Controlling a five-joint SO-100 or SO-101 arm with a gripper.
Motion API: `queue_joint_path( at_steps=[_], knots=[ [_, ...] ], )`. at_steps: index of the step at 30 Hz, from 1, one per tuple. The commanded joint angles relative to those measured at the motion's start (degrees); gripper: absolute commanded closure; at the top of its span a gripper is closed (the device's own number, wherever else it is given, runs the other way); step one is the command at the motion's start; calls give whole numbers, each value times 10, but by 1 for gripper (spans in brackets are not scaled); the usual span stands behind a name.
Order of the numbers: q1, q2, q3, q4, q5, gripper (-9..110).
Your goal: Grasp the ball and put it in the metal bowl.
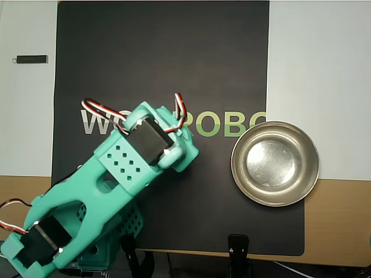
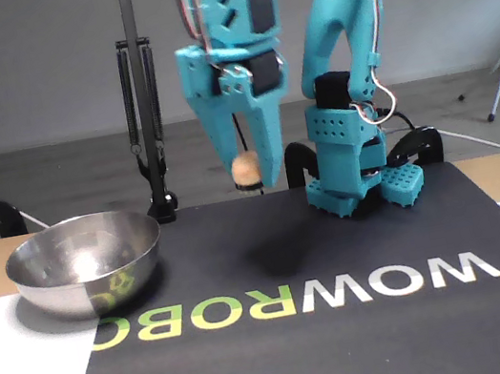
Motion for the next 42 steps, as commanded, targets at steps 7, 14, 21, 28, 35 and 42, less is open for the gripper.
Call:
queue_joint_path(
  at_steps=[7,14,21,28,35,42],
  knots=[
    [21,-48,-110,37,33,77],
    [20,-57,-128,34,143,77],
    [21,-58,-127,34,290,77],
    [17,-58,-127,34,433,77],
    [16,-57,-127,37,513,76],
    [32,-58,-120,35,501,77]
  ],
)
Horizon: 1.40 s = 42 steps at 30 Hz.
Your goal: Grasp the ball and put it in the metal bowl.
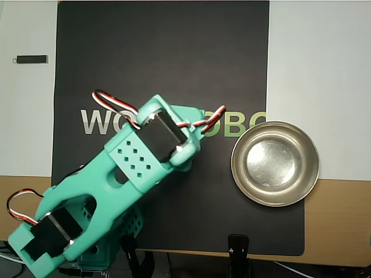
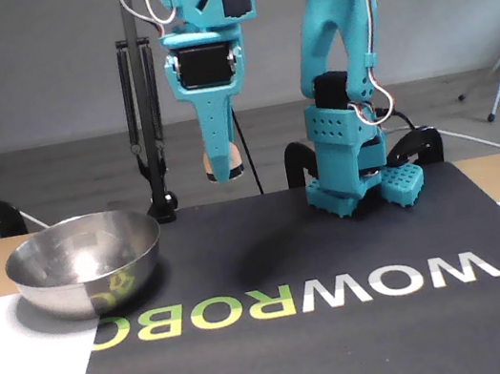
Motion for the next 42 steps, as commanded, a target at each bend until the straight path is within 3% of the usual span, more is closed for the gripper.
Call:
queue_joint_path(
  at_steps=[1,4,12,17,26,42],
  knots=[
    [11,0,-17,2,0,77],
    [19,0,-16,4,21,77],
    [35,-1,-19,1,226,76],
    [53,-22,-24,1,287,76],
    [90,-76,-24,-54,352,76],
    [173,-206,-163,-57,352,76]
  ],
)
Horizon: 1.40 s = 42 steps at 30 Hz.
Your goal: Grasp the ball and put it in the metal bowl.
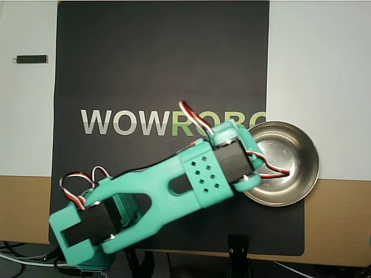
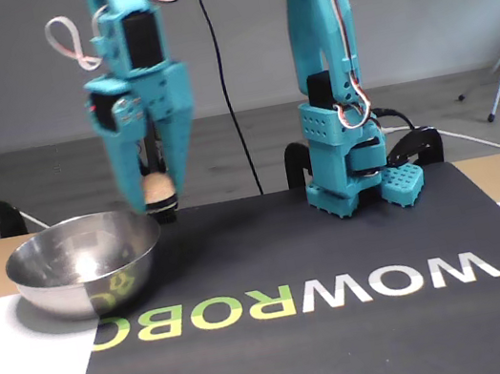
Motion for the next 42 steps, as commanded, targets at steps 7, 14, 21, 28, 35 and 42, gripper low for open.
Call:
queue_joint_path(
  at_steps=[7,14,21,28,35,42],
  knots=[
    [36,-89,-141,3,4,76],
    [45,-150,-214,2,4,76],
    [53,-193,-263,-1,4,76],
    [55,-221,-284,-4,0,76],
    [55,-226,-285,-4,-3,76],
    [55,-226,-284,-4,-3,76]
  ],
)
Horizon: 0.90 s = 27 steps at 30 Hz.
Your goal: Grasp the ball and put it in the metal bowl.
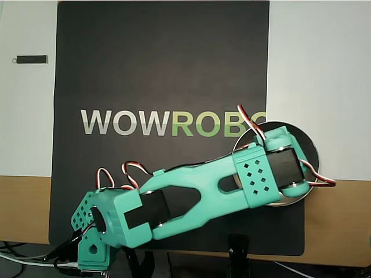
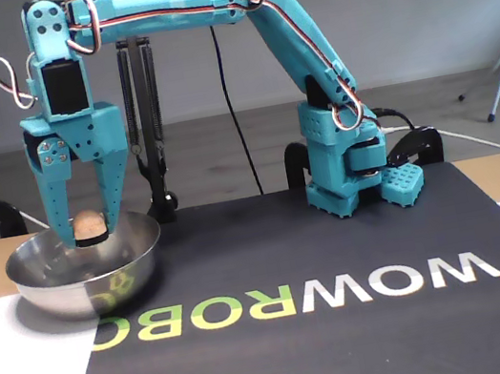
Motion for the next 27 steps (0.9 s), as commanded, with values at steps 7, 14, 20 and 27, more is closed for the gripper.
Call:
queue_joint_path(
  at_steps=[7,14,20,27],
  knots=[
    [2,3,-25,-4,-2,76],
    [2,3,-23,-4,-2,76],
    [2,3,-23,-4,-2,76],
    [2,3,-23,-3,-3,50]
  ],
)
